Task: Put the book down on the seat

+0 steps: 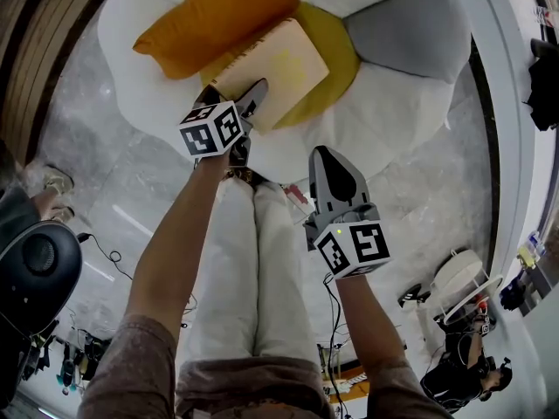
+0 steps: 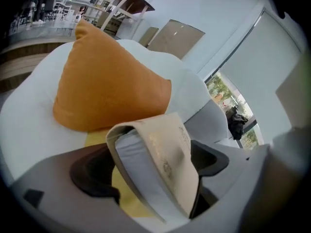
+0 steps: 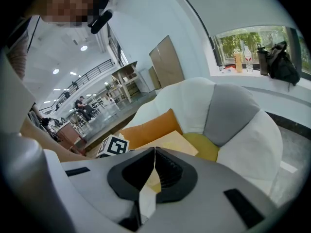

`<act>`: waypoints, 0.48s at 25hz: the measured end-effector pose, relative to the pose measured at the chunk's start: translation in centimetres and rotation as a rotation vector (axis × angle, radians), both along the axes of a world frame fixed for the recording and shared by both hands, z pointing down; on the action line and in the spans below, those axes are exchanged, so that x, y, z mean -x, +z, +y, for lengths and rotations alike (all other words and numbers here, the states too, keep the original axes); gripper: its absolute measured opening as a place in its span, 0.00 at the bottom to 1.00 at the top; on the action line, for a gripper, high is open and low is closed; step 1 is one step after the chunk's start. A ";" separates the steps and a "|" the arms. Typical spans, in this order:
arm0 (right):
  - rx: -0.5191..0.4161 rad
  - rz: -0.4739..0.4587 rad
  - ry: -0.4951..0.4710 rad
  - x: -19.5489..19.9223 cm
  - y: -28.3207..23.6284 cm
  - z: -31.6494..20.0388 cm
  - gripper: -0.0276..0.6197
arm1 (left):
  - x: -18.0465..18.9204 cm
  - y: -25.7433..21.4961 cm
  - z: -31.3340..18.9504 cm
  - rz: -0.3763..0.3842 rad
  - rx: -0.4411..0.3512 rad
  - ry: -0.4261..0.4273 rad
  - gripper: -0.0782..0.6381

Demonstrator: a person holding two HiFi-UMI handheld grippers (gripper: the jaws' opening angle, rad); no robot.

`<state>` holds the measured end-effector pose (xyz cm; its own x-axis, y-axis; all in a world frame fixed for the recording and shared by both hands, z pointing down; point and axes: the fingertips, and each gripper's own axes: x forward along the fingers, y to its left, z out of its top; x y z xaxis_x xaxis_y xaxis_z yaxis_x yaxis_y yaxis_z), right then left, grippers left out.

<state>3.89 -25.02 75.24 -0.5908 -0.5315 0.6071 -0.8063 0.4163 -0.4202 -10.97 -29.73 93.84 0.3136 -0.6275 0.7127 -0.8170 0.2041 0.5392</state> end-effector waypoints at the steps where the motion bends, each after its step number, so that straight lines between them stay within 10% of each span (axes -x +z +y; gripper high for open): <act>1: -0.001 -0.001 0.000 0.1 0.0 0.1 0.07 | 0.2 0.2 0.2 -0.013 0.007 0.002 0.78; 12: -0.005 0.000 -0.007 0.9 0.2 0.9 0.07 | 1.8 2.3 3.0 -0.053 0.092 -0.015 0.81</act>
